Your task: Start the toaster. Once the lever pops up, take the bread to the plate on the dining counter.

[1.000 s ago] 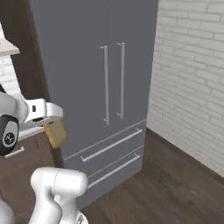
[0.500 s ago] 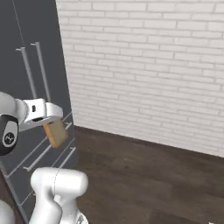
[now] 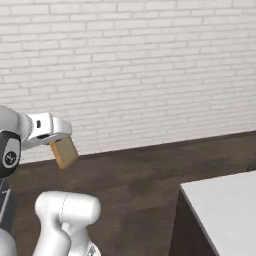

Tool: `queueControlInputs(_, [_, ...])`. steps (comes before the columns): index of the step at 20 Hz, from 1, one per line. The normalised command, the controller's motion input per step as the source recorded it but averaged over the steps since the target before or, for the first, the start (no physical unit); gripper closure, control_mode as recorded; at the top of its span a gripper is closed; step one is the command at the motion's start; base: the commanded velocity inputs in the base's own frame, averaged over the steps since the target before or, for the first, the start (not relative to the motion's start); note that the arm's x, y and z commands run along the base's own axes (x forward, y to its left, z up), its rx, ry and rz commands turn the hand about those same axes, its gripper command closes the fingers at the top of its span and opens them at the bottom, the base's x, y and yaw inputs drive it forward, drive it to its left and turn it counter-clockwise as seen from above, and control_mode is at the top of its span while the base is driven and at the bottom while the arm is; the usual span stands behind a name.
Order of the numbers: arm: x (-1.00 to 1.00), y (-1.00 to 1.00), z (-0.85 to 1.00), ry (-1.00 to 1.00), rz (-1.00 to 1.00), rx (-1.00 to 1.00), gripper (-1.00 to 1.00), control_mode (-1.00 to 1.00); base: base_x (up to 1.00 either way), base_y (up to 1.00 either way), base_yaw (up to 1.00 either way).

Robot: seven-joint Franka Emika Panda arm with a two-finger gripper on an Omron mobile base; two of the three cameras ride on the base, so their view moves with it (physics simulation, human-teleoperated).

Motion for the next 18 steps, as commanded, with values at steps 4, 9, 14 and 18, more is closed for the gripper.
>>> queueControlInputs(4, [0.00, 0.00, 0.00, 0.00, 0.00, 0.00, 1.00, 1.00, 0.00, -0.03, -0.80])
queueControlInputs(9, [0.00, 0.00, 0.00, 0.00, 0.00, 0.00, 1.00, 1.00, 0.15, 0.00, -0.71])
queueControlInputs(14, [0.00, 0.00, 0.00, 0.00, 0.00, 0.00, 1.00, 1.00, 0.58, 0.22, -0.54])
queueControlInputs(18, [0.00, 0.00, 0.00, 0.00, 0.00, 0.00, 1.00, 1.00, 0.82, 0.56, -0.46])
